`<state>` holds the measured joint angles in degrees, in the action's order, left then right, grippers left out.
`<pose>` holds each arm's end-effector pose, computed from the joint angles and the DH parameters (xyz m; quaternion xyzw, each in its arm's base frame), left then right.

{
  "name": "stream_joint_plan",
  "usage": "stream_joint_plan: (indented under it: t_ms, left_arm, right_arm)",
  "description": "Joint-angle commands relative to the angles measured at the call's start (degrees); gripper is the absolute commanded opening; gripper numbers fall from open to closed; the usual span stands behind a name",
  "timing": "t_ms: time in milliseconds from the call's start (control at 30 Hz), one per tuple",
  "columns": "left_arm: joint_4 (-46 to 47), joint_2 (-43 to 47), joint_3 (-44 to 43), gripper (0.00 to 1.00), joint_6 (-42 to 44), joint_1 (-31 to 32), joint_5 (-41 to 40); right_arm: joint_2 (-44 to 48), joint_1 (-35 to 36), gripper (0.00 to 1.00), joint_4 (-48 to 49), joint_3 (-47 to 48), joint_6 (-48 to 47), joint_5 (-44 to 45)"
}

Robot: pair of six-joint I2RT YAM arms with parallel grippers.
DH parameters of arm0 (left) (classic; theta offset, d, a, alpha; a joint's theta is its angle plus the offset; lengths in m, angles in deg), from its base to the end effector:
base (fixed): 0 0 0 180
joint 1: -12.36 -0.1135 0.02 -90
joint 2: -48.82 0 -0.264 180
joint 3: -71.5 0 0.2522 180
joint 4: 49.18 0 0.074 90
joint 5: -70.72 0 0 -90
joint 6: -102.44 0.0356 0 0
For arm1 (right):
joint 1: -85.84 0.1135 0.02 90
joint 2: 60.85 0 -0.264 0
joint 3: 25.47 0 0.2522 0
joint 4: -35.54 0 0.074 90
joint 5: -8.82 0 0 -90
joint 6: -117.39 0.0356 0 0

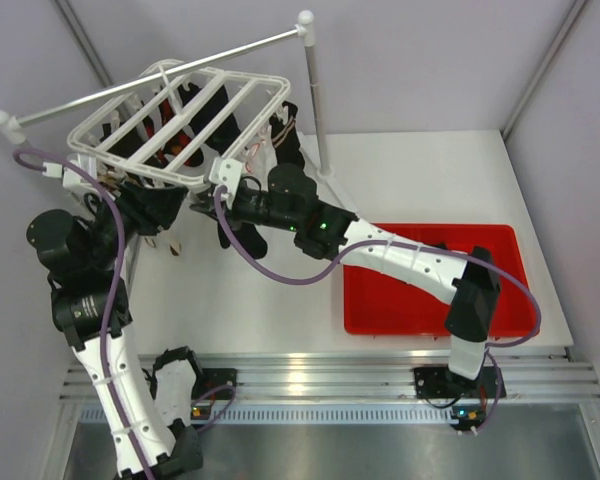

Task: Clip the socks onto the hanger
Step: Open the clamp at the hanger.

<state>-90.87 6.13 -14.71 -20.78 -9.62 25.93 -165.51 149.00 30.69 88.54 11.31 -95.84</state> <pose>0.1095 0.0169 0.4693 -0.0529 0.6971 -0.3311 0.6337 0.1923 0.4000 0.4184 -0.5015 0.4589 0.3703 0.6331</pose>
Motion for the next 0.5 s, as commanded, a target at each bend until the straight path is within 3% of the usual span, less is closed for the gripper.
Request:
stream_joint_plan:
  t_ms: [0, 200, 467]
  left_arm:
    - [-1.3, -2.7, -3.1, 0.54, 6.4, 0.0, -0.4]
    - [0.6, -1.9, -1.4, 0.53, 11.1, -0.1, 3.9]
    - [4.4, -1.6, 0.2, 0.55, 7.2, 0.0, 7.3]
  right_arm:
    - [1.4, 1.4, 0.0, 0.8, 3.6, -0.3, -1.0]
    - [1.4, 1.4, 0.0, 0.1, 4.1, -0.5, -1.3]
    - [1.0, 1.5, 0.0, -0.6, 5.1, -1.3, -1.6]
